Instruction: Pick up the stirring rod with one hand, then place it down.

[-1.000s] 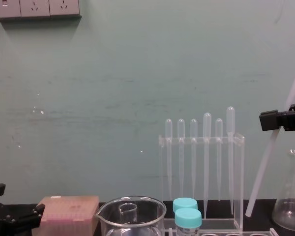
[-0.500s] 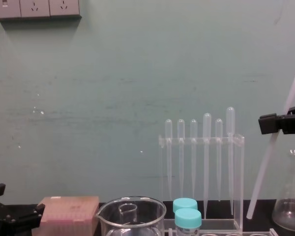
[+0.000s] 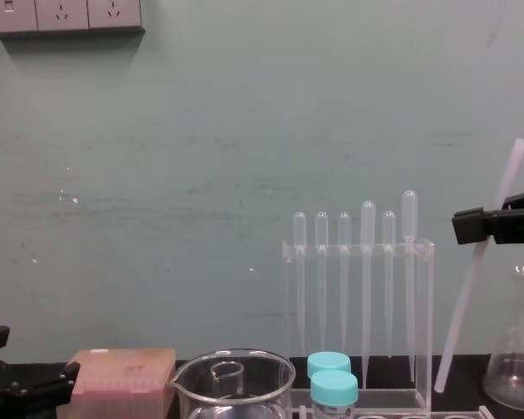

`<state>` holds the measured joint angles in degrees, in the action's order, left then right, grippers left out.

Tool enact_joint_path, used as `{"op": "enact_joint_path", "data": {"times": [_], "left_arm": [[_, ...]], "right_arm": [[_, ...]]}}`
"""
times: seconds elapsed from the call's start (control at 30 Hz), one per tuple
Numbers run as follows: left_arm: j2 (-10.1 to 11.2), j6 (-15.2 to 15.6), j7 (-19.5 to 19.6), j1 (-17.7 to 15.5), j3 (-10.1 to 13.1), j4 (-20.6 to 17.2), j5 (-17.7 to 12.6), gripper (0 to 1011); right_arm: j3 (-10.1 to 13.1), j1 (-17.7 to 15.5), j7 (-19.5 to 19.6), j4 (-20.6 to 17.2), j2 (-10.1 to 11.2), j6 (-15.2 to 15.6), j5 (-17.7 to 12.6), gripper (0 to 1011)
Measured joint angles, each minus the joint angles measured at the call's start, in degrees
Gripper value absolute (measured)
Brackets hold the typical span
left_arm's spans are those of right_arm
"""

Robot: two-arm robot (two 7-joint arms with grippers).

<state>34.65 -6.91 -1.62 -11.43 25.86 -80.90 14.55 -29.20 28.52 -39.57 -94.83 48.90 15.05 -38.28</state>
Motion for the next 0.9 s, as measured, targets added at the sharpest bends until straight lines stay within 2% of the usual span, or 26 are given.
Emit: {"op": "enact_joint_path", "data": {"times": [0.4, 0.9], "left_arm": [[0.0, 0.0, 0.0, 0.0, 0.0, 0.0, 0.0, 1000], [0.0, 0.0, 0.0, 0.0, 0.0, 0.0, 0.0, 1000]], "right_arm": [[-0.81, 0.94, -0.62, 0.87, -0.4, 0.15, 0.39, 78], [-3.87, 4.24, -2.79, 6.37, -3.3, 0.9, 1.57, 78]]}}
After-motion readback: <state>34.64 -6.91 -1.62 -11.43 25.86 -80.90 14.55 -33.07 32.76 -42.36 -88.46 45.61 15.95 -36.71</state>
